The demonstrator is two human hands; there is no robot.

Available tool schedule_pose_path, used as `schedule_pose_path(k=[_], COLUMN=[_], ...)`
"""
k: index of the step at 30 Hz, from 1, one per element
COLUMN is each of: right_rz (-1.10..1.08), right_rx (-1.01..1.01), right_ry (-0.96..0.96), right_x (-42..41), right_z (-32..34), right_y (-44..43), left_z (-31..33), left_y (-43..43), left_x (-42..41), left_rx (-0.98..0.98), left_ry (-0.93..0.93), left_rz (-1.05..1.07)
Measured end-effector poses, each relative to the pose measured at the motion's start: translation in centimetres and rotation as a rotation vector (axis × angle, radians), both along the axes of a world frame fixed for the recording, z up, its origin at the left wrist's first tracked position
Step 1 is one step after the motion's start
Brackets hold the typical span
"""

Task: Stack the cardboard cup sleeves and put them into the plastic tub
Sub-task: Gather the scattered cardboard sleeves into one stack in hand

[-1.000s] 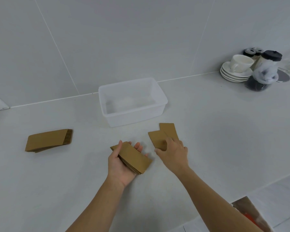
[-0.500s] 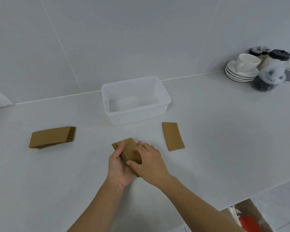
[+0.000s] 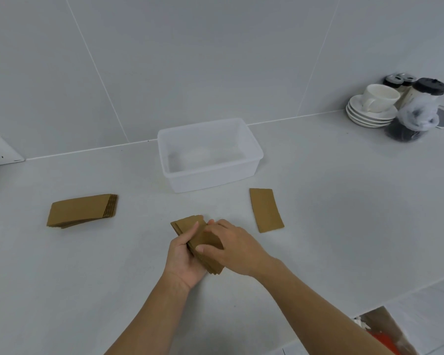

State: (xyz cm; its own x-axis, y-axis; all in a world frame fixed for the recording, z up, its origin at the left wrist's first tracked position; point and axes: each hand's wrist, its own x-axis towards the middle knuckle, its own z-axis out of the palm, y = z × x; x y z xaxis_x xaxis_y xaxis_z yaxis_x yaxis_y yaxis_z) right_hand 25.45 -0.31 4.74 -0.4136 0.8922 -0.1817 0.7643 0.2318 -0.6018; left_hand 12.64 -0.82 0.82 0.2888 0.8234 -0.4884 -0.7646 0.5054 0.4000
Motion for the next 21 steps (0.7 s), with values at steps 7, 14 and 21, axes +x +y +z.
schedule_pose_path(k=[7,14,21], right_rz=[-0.395,-0.693,-0.641], right_rx=[0.159,0.053,0.104], right_ry=[-0.08,-0.379,-0.474], right_x=[3.5,7.1,6.7], right_z=[0.0,-3.2,-4.4], right_y=[3.4,4.2,3.8], left_z=[0.2,-0.6,-0.6], left_y=[0.1,-0.2,-0.1], left_x=[0.0,-1.2,-1.9], left_rx=[-0.036,-0.067,-0.082], left_ry=[-0.027,-0.024,-0.013], left_rz=[0.059,0.08,0.091])
